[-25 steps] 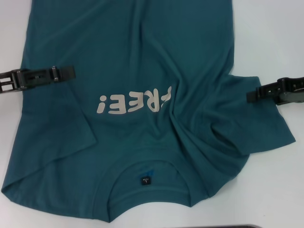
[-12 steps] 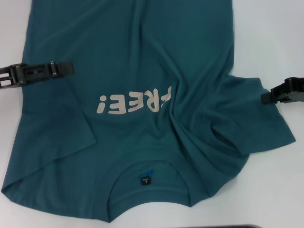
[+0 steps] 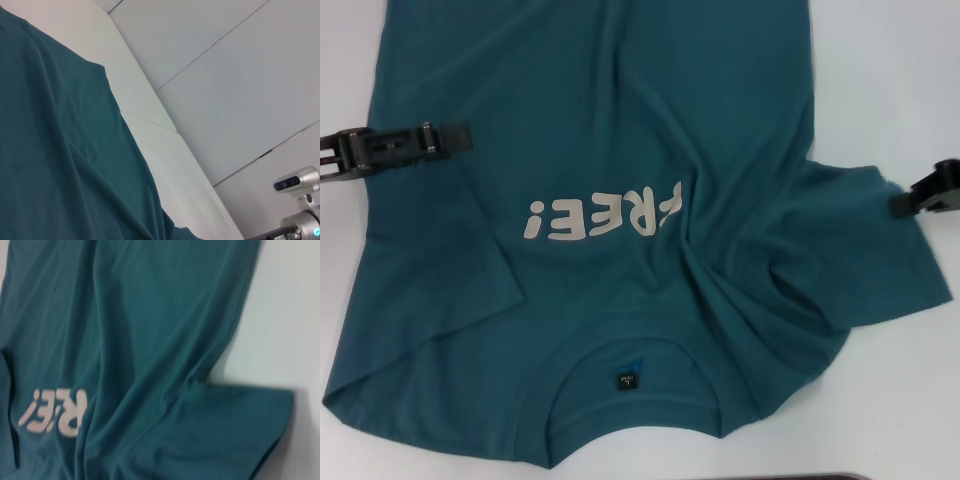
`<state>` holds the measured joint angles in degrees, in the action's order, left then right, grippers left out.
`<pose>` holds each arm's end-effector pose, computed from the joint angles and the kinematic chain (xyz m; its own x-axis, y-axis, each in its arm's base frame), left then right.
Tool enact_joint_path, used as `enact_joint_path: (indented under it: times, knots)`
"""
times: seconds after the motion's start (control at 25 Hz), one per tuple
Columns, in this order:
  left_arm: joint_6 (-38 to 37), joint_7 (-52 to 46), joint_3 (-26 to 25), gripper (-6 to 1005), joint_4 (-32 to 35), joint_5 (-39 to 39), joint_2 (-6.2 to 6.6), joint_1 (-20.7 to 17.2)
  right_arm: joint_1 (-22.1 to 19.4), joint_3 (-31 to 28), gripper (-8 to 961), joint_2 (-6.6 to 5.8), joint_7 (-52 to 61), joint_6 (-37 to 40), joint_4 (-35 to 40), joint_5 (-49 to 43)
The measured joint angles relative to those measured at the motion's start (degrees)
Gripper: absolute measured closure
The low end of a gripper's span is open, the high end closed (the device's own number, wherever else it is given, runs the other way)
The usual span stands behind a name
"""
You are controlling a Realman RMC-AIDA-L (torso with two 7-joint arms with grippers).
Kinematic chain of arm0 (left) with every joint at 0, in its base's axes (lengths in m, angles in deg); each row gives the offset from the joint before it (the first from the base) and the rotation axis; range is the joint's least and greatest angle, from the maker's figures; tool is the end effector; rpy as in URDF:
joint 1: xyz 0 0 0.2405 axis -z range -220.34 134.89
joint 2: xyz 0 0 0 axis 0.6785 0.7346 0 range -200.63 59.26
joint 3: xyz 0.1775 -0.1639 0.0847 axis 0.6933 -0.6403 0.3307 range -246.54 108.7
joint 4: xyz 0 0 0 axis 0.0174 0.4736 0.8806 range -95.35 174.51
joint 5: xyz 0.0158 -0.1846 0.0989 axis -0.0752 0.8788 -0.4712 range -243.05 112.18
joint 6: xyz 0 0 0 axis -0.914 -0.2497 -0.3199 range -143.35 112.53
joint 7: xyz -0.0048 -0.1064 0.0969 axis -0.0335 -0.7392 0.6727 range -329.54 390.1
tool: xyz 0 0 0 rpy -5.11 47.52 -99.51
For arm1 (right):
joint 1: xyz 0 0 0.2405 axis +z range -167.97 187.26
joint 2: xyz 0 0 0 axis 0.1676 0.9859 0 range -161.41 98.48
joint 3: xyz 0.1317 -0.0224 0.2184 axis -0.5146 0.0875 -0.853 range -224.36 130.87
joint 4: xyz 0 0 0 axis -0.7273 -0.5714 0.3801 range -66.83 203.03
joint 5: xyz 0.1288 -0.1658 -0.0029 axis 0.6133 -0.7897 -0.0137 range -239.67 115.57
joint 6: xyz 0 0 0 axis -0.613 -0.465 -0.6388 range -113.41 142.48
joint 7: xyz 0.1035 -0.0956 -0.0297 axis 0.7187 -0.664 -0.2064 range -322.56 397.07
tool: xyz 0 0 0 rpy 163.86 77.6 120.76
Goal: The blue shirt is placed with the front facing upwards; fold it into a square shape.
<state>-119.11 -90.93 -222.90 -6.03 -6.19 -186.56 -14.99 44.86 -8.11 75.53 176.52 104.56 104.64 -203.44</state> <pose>-0.2828 0.3083 0.0664 0.3026 0.8034 0.5128 0.8587 -0.4633 0.2191 0.3243 0.3412 0.0690 0.1545 -0.9733 -0.1697 -0.9831 -0.1344 -0.1243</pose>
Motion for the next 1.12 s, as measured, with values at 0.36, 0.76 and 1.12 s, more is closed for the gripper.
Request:
enact_joint_path:
  times: [0.36,0.76,1.12]
  knots:
    - [-0.4,-0.1,-1.2,94,0.1,0.0,0.03,-0.6,-0.2,-5.7,941,-0.52,1.7,3.9,6.5,0.4]
    - [-0.9,-0.8,-3.6,94,-0.1,0.1,0.03,-1.5,1.6,-6.8,939,-0.47,2.1,5.1,6.9,0.6]
    - [-1.0,-0.8,-5.1,95,-0.1,0.3,0.44,-1.8,2.7,-6.6,938,0.10,1.7,11.5,7.7,0.9]
